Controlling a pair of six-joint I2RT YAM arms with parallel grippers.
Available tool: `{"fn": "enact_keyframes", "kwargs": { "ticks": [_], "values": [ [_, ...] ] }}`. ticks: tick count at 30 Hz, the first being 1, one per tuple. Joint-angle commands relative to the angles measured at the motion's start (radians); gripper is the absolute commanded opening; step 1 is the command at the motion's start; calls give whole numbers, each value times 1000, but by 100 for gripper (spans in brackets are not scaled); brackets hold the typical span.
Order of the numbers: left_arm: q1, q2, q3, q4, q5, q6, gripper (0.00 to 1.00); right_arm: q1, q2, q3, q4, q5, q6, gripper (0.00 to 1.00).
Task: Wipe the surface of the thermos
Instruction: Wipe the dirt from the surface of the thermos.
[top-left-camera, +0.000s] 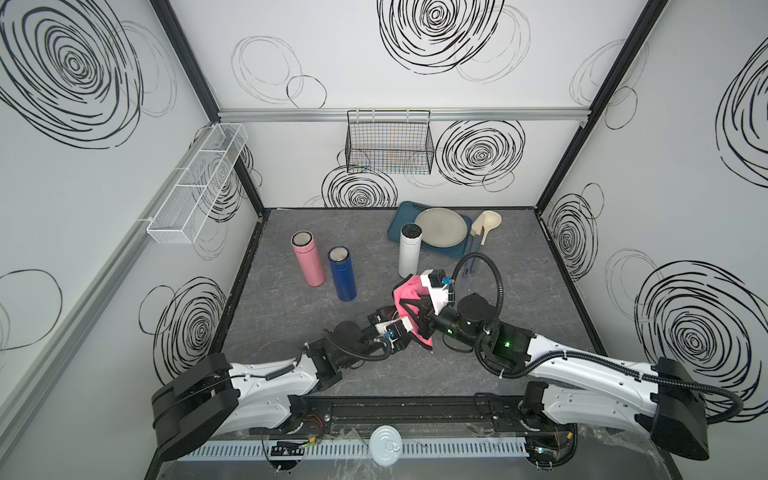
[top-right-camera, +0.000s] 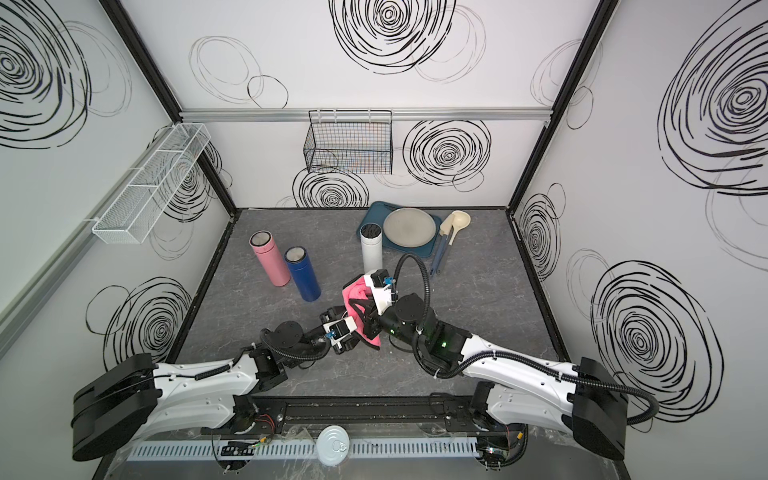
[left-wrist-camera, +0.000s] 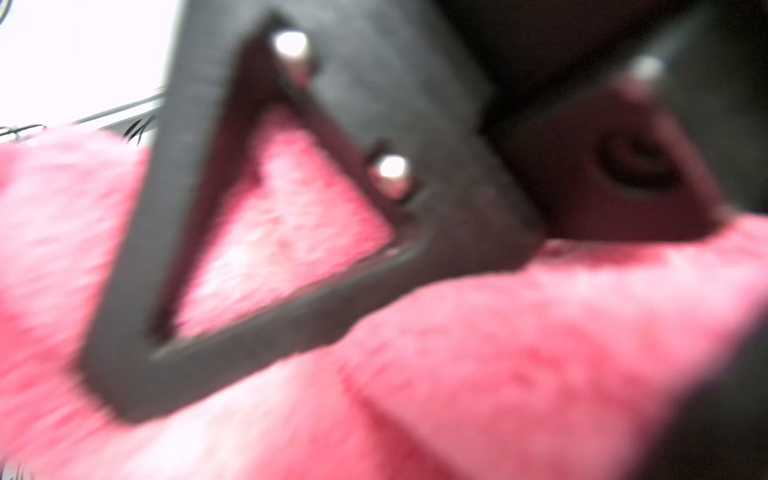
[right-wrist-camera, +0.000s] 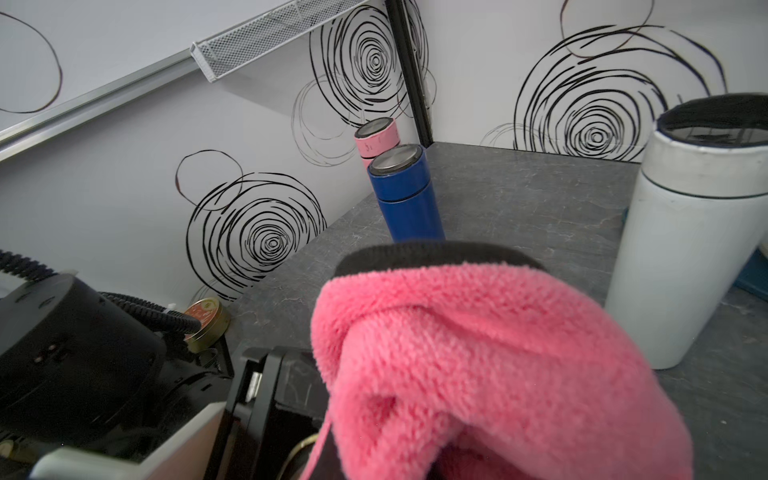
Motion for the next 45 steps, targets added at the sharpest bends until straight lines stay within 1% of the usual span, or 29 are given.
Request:
{"fn": "enact_keyframes", "kwargs": {
  "ticks": [1,3,5,7,11,12,14,17,19,22,26,28,30,34,37,40,41,43,45],
  "values": [
    [1,-56,60,312,47,-30,0,75,32,-34,-77,-5,-63,0],
    [-11,-56,59,316,63,-25,0,95,48,-22,-75,-6,-82,0],
    [-28,-57,57,321,57,-9,0,88,58,-12,-85,24,-78,0],
    [-37,-62,56,315,51,5,0,46,51,-18,-84,26,-60,0],
    [-39,-75,50,310,48,11,0,-70,17,-56,-71,-25,4,0],
    [-39,-78,48,311,49,12,0,-75,13,-60,-74,-26,8,0],
    [-38,-83,43,311,50,15,0,-46,22,-50,-83,-17,-8,0],
    [-38,-83,43,314,51,14,0,51,59,-28,-76,5,-59,0],
    [-38,-84,43,316,54,14,0,89,81,-14,-71,2,-79,0],
    [-38,-87,42,317,57,10,0,72,83,-12,-74,34,-65,0],
    [-38,-97,34,316,53,10,0,-29,44,-50,-71,38,1,0],
    [-37,-102,33,313,51,12,0,-54,25,-70,-65,29,14,0],
    [-37,-106,31,312,48,13,0,-34,21,-75,-54,8,-3,0],
    [-34,-99,33,322,43,8,0,84,49,-56,-35,-3,-85,0],
    [-32,-98,34,324,41,4,0,108,55,-51,-26,-35,-107,0],
    [-31,-101,32,324,38,1,0,91,32,-63,-27,5,-97,0],
    [-31,-103,30,324,36,-1,0,70,22,-70,-34,21,-81,0],
    [-30,-108,28,324,32,-1,0,7,-4,-89,-43,20,-37,0],
    [-28,-112,27,321,29,-4,0,-60,-33,-114,-40,-9,11,0]
  ]
}}
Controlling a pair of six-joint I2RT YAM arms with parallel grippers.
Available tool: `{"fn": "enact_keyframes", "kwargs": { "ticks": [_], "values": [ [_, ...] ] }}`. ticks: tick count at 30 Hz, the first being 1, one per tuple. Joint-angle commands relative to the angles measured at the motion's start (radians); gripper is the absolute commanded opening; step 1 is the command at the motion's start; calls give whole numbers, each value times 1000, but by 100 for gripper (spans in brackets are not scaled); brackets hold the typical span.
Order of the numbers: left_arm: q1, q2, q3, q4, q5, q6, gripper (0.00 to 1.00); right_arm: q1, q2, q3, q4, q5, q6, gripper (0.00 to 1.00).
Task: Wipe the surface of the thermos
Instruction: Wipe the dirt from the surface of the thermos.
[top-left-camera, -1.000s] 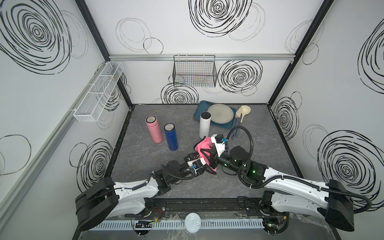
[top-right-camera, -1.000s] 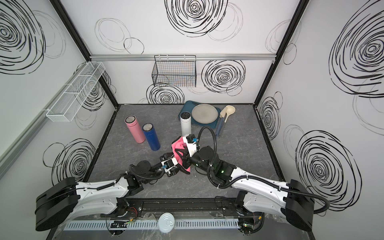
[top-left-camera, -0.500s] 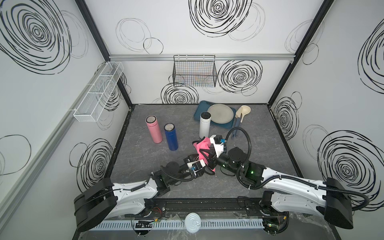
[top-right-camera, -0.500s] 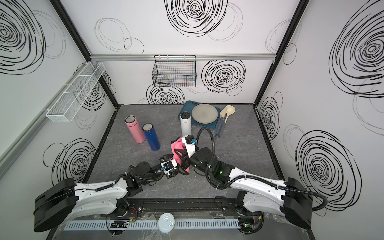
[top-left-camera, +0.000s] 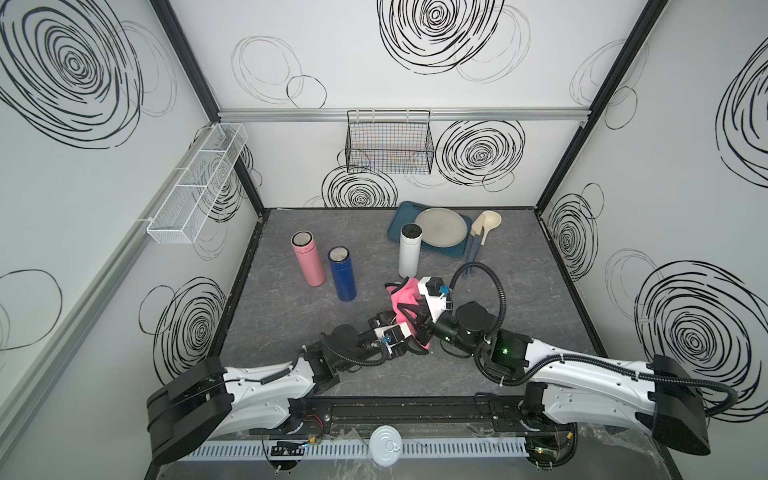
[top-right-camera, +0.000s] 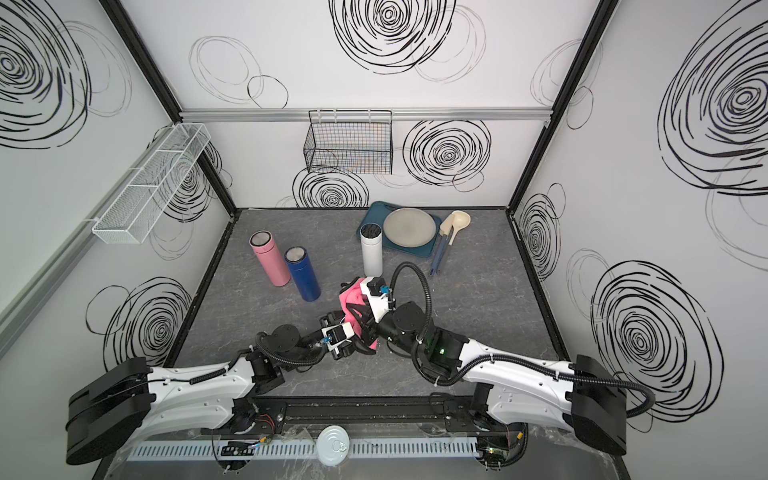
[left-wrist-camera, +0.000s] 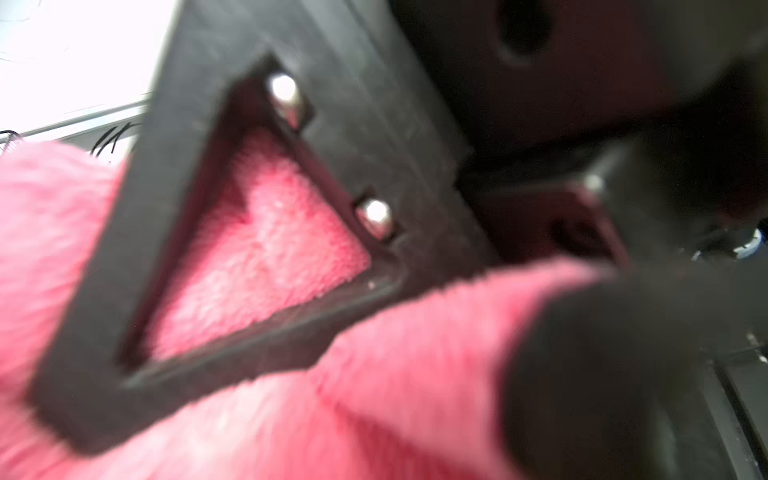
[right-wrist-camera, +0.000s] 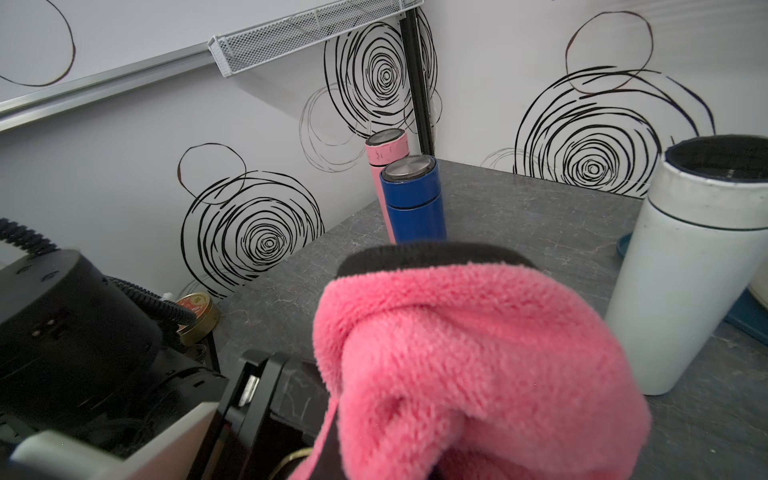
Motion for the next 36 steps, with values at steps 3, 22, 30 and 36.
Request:
{"fn": "enact_keyframes", "kwargs": {
  "ticks": [3,22,30,36],
  "values": [
    [2,-69,54,328,-9,-6,0,-87,-46,-89,-108,-36,75,0],
    [32,-353,53,235,-384,-515,0,-226,-31,-281,181,-71,225,0],
    [38,-437,107,58,-478,-689,0,-75,17,-281,344,-85,131,0],
    [39,-473,83,76,-444,-732,0,-68,64,-251,364,-89,128,0]
  ]
}}
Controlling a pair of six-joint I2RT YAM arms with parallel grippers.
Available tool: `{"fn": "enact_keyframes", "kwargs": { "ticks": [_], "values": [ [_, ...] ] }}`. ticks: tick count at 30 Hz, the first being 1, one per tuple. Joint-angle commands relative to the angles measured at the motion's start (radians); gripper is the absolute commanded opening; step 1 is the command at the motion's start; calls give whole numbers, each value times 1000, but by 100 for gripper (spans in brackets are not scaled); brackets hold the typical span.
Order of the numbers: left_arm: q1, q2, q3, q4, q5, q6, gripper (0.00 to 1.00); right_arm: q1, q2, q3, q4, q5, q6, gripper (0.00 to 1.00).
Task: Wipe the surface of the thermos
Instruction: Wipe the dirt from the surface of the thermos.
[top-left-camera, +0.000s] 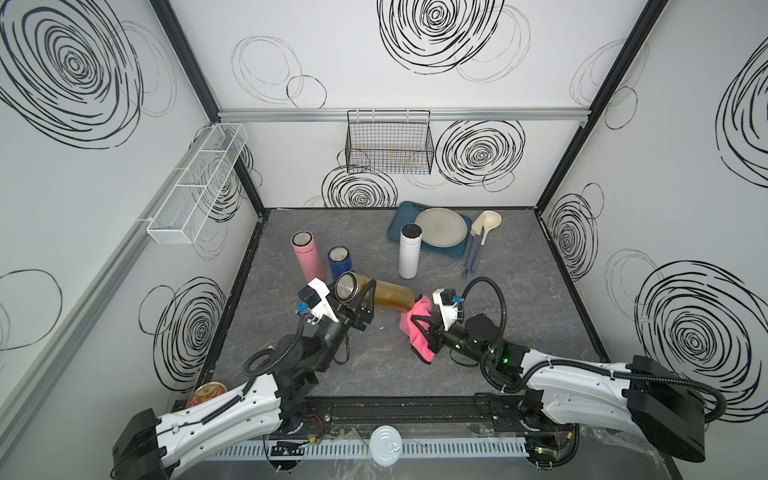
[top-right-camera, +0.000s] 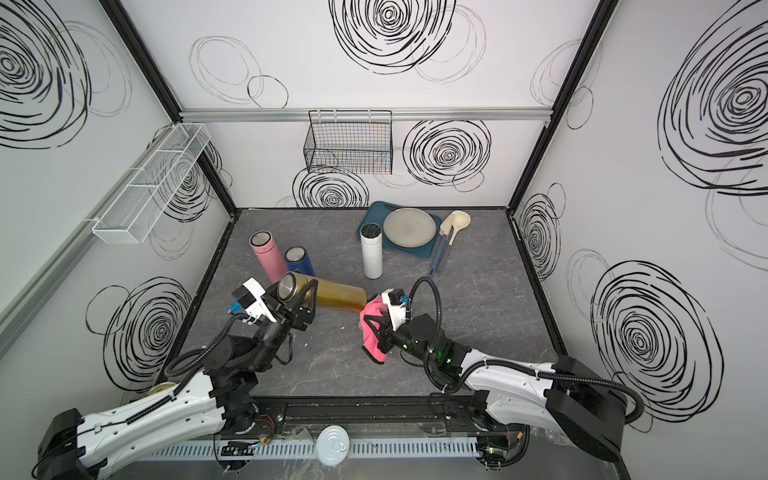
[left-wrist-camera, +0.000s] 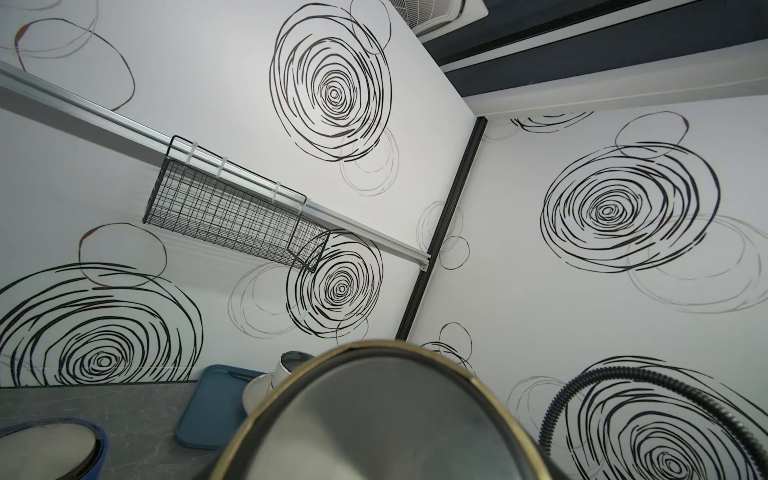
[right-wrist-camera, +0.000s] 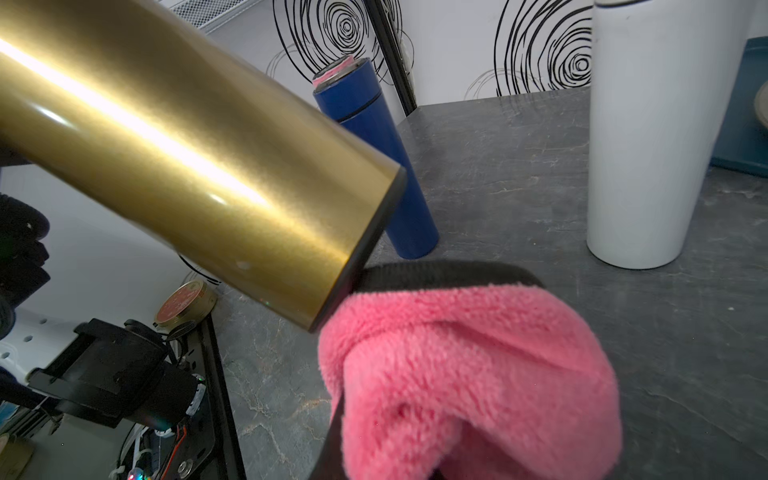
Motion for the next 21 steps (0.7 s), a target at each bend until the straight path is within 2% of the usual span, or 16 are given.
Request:
{"fn": "enact_keyframes", "kwargs": {
  "ticks": [1,7,14,17,21],
  "values": [
    [8,-35,25,74,10,-74,0,12,29,34,80,-15,-19,0],
    [8,-53,27,54,17,-98,0,64,88,87,88,-17,-55,0],
    [9,-49,41,11,13,-104,0,-24,-7,34,111,-15,-17,0],
    [9,-47,49,-2,19,-108,0,-37,-23,18,105,4,-17,0],
    [11,-41,54,-4,20,-114,0,-24,-14,26,105,-40,-31,0]
  ]
}}
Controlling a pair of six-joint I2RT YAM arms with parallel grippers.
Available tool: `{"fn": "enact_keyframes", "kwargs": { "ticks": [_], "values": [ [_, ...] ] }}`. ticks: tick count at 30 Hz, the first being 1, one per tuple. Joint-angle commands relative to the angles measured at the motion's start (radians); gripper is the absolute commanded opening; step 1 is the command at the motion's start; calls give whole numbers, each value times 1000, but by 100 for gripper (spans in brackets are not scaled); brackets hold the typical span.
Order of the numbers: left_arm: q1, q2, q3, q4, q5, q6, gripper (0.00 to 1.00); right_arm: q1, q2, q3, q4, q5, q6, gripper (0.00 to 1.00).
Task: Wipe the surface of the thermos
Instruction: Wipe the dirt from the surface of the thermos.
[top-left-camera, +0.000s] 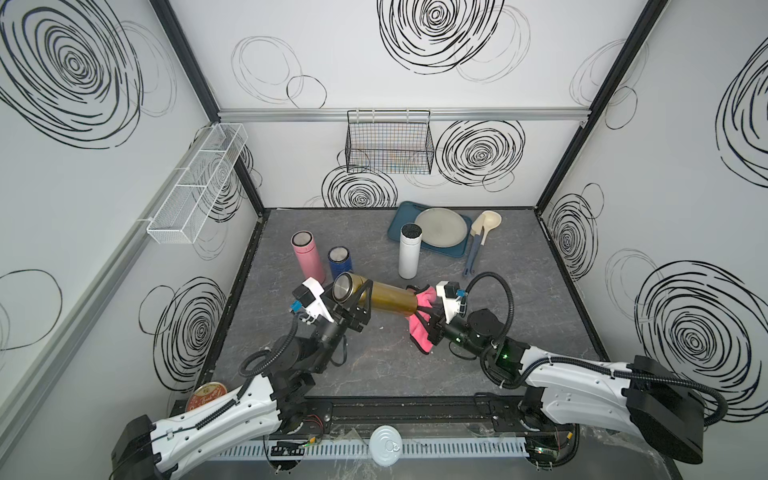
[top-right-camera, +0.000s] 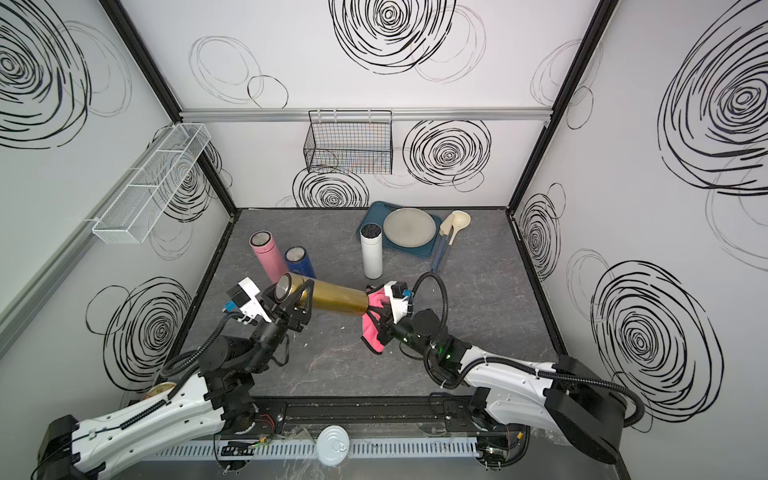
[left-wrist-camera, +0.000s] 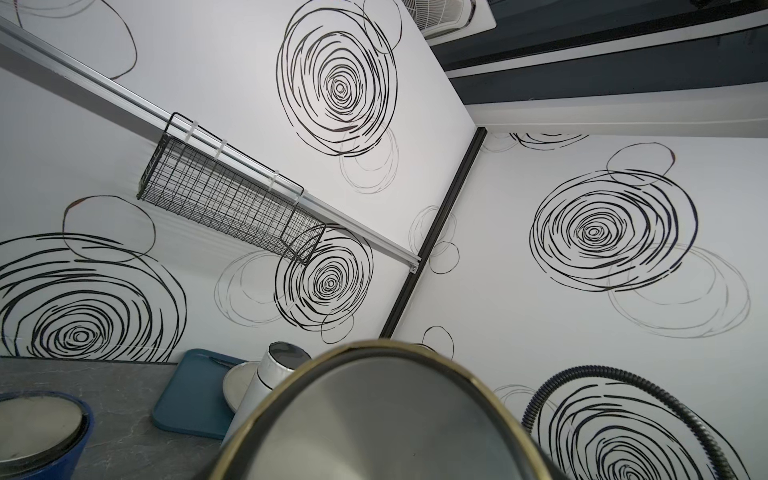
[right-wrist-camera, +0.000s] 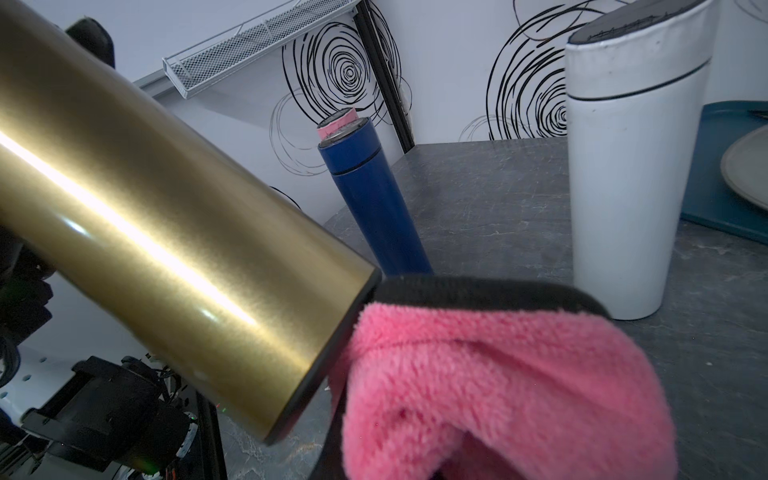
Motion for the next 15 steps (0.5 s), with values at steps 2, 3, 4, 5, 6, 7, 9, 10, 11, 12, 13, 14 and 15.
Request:
{"fn": "enact_keyframes", "kwargs": {
  "ticks": [2,3,4,5,6,7,9,10,11,12,13,14,15],
  "values": [
    [7,4,51,62,9,-30,0,52,12,18,61,-19,-37,0],
    [7,6,51,64,9,-30,0,68,26,28,62,-23,-50,0],
    [8,7,53,64,11,-31,0,75,38,35,62,-33,-55,0],
    [8,9,54,64,11,-32,0,76,51,42,67,-53,-58,0],
    [9,11,56,62,12,-35,0,77,61,47,70,-71,-61,0],
    [10,11,58,61,13,-36,0,79,68,53,69,-83,-64,0],
    [11,9,60,56,13,-38,0,85,75,65,62,-110,-76,0],
    [11,7,60,53,14,-38,0,90,75,69,58,-115,-85,0],
    [13,4,59,52,16,-38,0,97,73,73,50,-108,-91,0],
    [13,2,58,53,15,-39,0,100,69,74,44,-89,-95,0],
    [13,2,57,52,15,-40,0,99,62,70,43,-72,-95,0],
    [13,1,57,52,17,-40,0,91,47,57,43,-38,-91,0],
    [14,1,56,51,16,-40,0,71,33,45,45,-27,-79,0]
  ]
}}
